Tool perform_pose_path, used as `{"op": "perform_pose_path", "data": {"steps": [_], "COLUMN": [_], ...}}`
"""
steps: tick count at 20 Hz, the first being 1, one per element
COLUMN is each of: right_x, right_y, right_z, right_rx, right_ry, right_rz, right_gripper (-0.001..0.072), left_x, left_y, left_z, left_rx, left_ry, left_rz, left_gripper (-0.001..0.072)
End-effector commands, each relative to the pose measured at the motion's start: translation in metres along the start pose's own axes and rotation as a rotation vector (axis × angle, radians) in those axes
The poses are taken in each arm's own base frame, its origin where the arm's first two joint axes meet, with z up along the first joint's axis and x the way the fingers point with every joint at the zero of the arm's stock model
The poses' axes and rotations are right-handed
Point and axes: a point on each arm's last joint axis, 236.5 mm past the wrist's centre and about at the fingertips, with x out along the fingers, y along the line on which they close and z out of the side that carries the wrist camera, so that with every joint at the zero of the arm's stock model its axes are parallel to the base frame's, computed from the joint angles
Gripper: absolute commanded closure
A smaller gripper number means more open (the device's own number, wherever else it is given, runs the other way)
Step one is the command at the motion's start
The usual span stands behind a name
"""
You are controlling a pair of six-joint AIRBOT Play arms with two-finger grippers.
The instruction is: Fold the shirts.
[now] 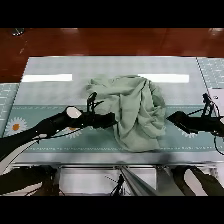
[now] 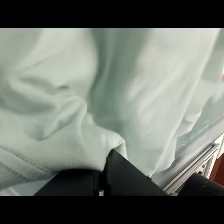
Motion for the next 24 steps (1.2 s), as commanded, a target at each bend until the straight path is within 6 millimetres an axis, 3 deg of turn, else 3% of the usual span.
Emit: {"op": "perform_pose_path", "data": {"steps": [1, 6, 7, 8, 9, 10, 12, 14, 15, 17, 18, 19, 21, 22, 24], "right_x": [0.022, 0.063, 0.069, 0.073, 0.075, 0.072, 0.044, -0.011, -0.052, -0.150, -0.200, -0.250, -0.328, -0.360, -0.406], "right_y": [0.002, 0.022, 0.027, 0.032, 0.039, 0.049, 0.082, 0.132, 0.164, 0.231, 0.259, 0.286, 0.317, 0.324, 0.324], "right_z": [-0.016, -0.019, -0.018, -0.017, -0.015, -0.006, 0.032, 0.091, 0.123, 0.177, 0.190, 0.192, 0.177, 0.165, 0.137], "right_rx": [-0.011, -0.024, -0.031, -0.049, -0.080, -0.127, -0.221, -0.323, -0.381, -0.506, -0.557, -0.612, -0.706, -0.736, -0.767], "right_ry": [0.098, 0.182, 0.201, 0.222, 0.235, 0.229, 0.167, 0.029, -0.068, -0.328, -0.449, -0.555, -0.708, -0.775, -0.885], "right_rz": [-0.006, 0.014, 0.021, 0.026, 0.033, 0.049, 0.093, 0.152, 0.184, 0.228, 0.245, 0.275, 0.289, 0.286, 0.256], "right_gripper": [0.0083, 0.0084, 0.0131, 0.0323, 0.0598, 0.0685, 0.0685, 0.0686, 0.0686, 0.0686, 0.0686, 0.0686, 0.0686, 0.0686, 0.0686], "left_x": [-0.006, -0.007, -0.007, -0.007, -0.007, -0.011, -0.034, -0.090, -0.133, -0.242, -0.297, -0.356, -0.457, -0.500, -0.563], "left_y": [-0.003, -0.004, -0.004, -0.004, -0.005, -0.008, -0.027, -0.062, -0.086, -0.140, -0.166, -0.192, -0.235, -0.252, -0.276], "left_z": [0.008, 0.003, 0.003, 0.003, 0.002, 0.004, 0.022, 0.074, 0.110, 0.171, 0.187, 0.196, 0.189, 0.177, 0.146], "left_rx": [-0.009, -0.009, -0.009, -0.009, -0.009, -0.001, 0.081, 0.143, 0.179, 0.264, 0.322, 0.398, 0.510, 0.562, 0.667], "left_ry": [0.006, 0.030, 0.030, 0.030, 0.035, 0.040, 0.040, -0.076, -0.195, -0.473, -0.598, -0.726, -0.940, -1.036, -1.185], "left_rz": [-0.019, -0.026, -0.026, -0.026, -0.028, -0.040, -0.108, -0.202, -0.248, -0.344, -0.375, -0.390, -0.405, -0.400, -0.353], "left_gripper": [0.0682, 0.0681, 0.0681, 0.0681, 0.0681, 0.0681, 0.0681, 0.0681, 0.0681, 0.0682, 0.0682, 0.0682, 0.0682, 0.0682, 0.0682]}}
